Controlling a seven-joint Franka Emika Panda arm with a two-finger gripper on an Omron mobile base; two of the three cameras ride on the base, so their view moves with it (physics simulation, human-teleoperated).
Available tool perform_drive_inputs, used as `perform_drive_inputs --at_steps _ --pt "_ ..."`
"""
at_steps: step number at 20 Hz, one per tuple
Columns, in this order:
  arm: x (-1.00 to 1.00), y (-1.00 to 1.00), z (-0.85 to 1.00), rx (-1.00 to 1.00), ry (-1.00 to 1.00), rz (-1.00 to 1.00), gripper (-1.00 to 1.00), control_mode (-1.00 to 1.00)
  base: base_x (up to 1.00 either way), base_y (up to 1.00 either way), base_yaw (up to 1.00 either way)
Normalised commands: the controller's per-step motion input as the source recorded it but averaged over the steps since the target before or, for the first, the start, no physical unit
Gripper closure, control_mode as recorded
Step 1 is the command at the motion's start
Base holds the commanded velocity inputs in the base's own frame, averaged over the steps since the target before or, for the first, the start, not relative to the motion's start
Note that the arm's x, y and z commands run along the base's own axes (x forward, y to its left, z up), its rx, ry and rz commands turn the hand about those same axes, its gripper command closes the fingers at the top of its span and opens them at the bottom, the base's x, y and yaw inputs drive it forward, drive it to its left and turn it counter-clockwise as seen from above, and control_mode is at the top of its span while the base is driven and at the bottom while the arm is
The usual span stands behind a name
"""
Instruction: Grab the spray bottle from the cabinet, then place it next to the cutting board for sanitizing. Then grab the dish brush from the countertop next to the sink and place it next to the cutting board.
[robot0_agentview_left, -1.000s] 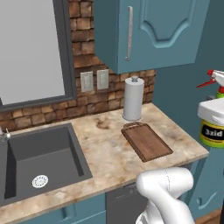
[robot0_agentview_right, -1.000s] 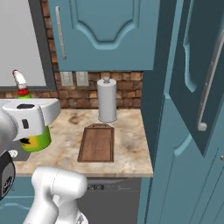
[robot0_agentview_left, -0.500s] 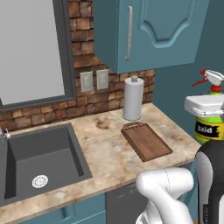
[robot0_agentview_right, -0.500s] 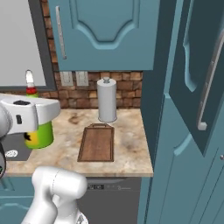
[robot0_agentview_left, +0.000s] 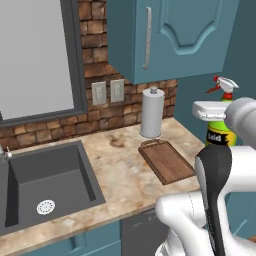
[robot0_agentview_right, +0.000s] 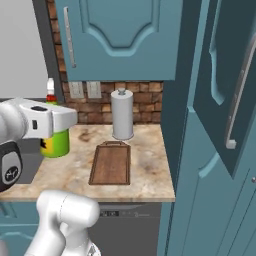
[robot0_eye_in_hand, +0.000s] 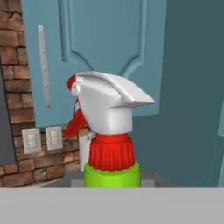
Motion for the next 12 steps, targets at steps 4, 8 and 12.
perform_drive_inputs --at_steps 4,8,12 --pt "0.58 -0.35 -0.58 0.00 -0.14 0.02 1.00 -1.00 0.00 0.00 0.00" --pt "0.64 -0.32 -0.65 0.00 -0.14 0.02 1.00 -1.00 0.00 0.00 0.00" --pt "0.61 -0.19 -0.76 0.00 -0.16 0.00 1.00 -1.00 0.00 0.00 0.00"
